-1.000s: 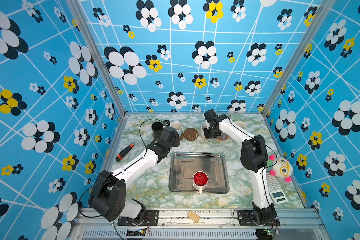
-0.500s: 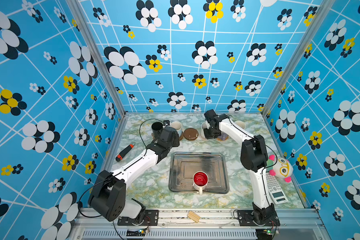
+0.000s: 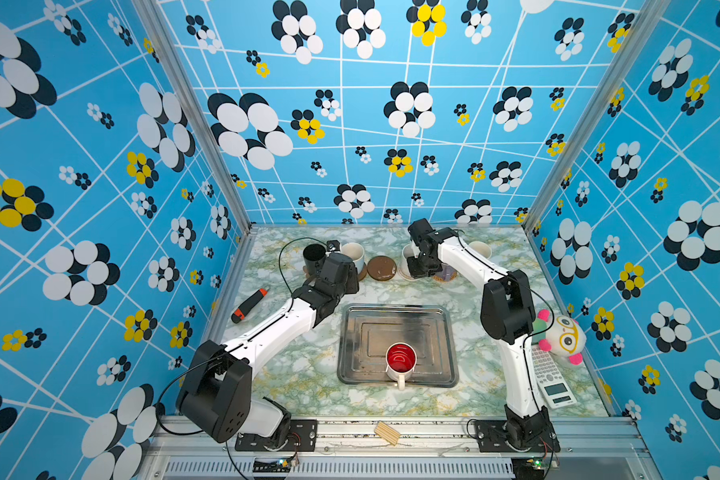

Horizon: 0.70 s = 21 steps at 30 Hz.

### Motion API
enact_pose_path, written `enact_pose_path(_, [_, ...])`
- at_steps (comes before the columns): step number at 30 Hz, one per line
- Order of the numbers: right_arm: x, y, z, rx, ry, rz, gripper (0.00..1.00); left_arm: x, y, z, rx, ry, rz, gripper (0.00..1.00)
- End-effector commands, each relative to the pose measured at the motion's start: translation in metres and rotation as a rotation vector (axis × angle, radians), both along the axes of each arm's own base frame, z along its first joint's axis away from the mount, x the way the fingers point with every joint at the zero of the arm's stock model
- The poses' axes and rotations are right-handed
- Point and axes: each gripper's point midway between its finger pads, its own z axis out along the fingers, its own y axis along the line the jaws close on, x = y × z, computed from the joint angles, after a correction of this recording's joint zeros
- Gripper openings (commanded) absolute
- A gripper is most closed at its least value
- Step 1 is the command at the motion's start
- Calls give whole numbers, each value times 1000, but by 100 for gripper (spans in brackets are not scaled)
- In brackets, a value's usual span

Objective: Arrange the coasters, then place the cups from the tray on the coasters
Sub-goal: 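Lower the speckled mug onto the beaded coaster with the right gripper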

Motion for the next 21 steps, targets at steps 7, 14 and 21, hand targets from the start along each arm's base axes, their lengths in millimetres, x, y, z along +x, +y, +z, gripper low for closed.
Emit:
enact_pose_path(7, [11,3,15,44,-39,-23,20,-1,4,-5,-9,15,12,66])
enact_pose_path(14, [9,2,18,49,-38,-26,31,-2,4,-4,-10,13,10,66])
enact_pose_path(21, [5,2,20,56,-41,-30,38,-3,6,-2,-10,8,13,66])
